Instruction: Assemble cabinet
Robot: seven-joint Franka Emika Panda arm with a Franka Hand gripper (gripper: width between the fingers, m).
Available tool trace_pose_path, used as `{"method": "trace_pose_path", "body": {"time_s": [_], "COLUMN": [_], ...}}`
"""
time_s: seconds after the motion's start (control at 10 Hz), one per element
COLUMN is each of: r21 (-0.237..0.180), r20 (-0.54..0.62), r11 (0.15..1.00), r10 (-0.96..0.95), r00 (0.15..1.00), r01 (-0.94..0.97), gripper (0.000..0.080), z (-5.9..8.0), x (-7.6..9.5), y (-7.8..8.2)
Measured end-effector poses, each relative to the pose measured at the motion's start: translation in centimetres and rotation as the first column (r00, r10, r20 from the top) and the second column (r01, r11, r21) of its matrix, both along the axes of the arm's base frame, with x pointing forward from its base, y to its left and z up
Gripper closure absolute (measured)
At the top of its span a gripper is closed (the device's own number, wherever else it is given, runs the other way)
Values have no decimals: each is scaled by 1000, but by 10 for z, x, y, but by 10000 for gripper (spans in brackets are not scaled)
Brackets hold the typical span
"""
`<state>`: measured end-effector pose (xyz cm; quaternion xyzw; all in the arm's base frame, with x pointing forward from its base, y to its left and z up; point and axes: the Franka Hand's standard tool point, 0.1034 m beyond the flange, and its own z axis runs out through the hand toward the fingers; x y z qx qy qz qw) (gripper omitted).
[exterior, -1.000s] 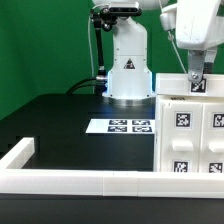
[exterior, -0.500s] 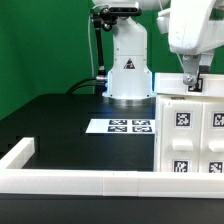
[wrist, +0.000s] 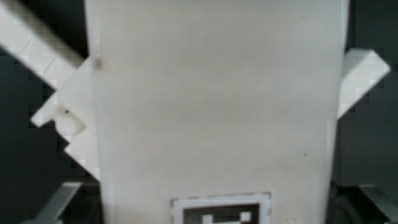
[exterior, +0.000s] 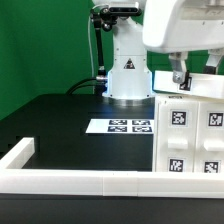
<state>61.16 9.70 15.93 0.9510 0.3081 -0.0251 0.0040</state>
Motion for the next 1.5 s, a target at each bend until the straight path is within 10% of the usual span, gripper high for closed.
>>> {"method": "trace_pose_path", "body": {"time_s": [0.3,0.8,1.2,1.5], "r21": [58,35,63,76], "r20": [-26,-37,-23,-32], "r11": [911,712,276,123], "r10": [-407,-700,-960,-992], "r00": [913,713,278,126], "r01": [408,701,959,990], "gripper": [249,249,248,248], "z": [1,1,1,1], "x": [1,1,3,4], "y": [3,5,13,13]}}
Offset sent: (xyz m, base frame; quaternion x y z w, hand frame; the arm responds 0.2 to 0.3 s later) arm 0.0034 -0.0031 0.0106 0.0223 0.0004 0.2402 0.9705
